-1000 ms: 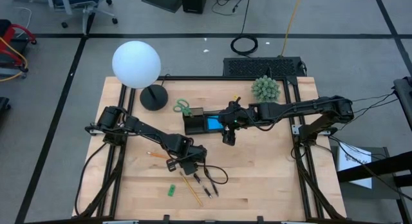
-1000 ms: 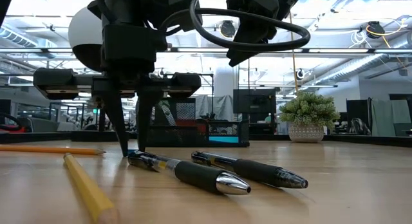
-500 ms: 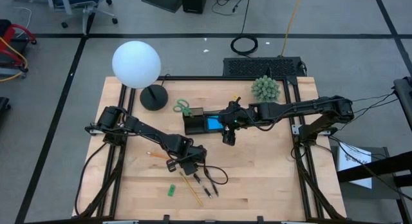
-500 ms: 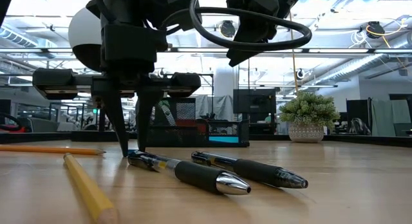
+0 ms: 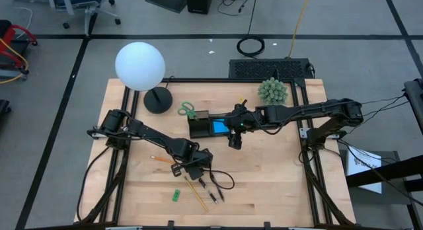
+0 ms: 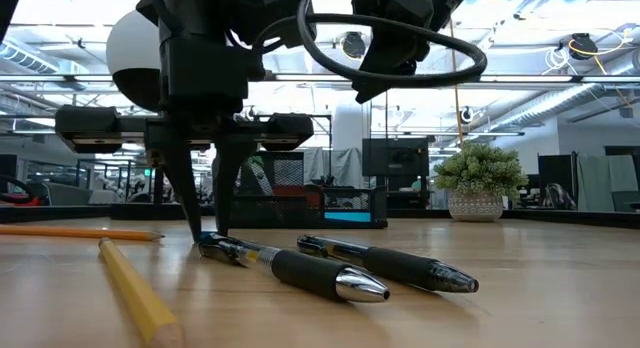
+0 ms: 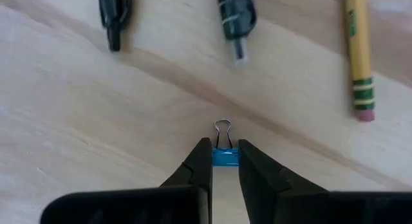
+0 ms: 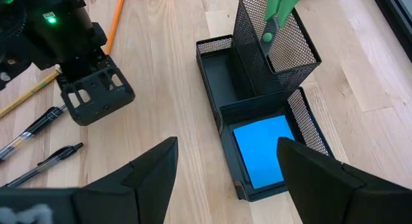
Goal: Pick and place office supplies into organizer
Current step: Put the blue binder clip into the black desk organizer
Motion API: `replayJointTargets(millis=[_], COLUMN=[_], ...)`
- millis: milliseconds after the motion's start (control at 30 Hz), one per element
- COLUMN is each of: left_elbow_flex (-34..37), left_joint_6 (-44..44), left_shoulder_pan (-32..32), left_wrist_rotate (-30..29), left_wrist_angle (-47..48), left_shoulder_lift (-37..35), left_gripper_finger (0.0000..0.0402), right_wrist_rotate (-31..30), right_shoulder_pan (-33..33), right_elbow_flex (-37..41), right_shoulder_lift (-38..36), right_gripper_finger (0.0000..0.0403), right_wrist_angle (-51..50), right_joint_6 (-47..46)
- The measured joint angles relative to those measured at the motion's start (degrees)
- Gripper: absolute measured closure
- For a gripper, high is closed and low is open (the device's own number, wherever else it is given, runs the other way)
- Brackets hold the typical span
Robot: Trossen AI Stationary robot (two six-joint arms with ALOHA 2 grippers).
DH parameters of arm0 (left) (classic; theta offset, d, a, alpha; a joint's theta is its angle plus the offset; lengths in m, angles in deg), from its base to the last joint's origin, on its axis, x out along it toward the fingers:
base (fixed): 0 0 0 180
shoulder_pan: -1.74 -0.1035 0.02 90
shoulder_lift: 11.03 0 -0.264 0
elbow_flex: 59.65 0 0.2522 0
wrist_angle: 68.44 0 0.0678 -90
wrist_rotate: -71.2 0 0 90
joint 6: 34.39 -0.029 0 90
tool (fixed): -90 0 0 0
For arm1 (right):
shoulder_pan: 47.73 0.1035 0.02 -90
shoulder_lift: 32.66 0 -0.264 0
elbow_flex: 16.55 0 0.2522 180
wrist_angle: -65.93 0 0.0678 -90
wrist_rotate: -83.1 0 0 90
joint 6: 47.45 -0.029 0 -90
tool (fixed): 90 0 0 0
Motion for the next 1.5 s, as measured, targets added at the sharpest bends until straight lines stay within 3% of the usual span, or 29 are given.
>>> replayJointTargets(millis=[600, 1500], left_elbow_flex=[-0.5, -8.3], left_joint_6=[2.2, 6.8], left_shoulder_pan=[0.3, -0.5], left_wrist_rotate=[-6.9, -8.8], left_wrist_angle=[4.9, 16.6], left_shoulder_lift=[-0.1, -0.3], left_gripper_finger=[0.0355, 0.0355], right_wrist_rotate=[-0.2, -0.2], right_shoulder_pan=[0.0, 0.0], right_elbow_flex=[0.0, 0.0], right_shoulder_lift=[0.0, 0.0], right_gripper_finger=[0.0149, 0.0149], right_wrist_angle=[0.5, 3.0], right_joint_6=[0.4, 1.1])
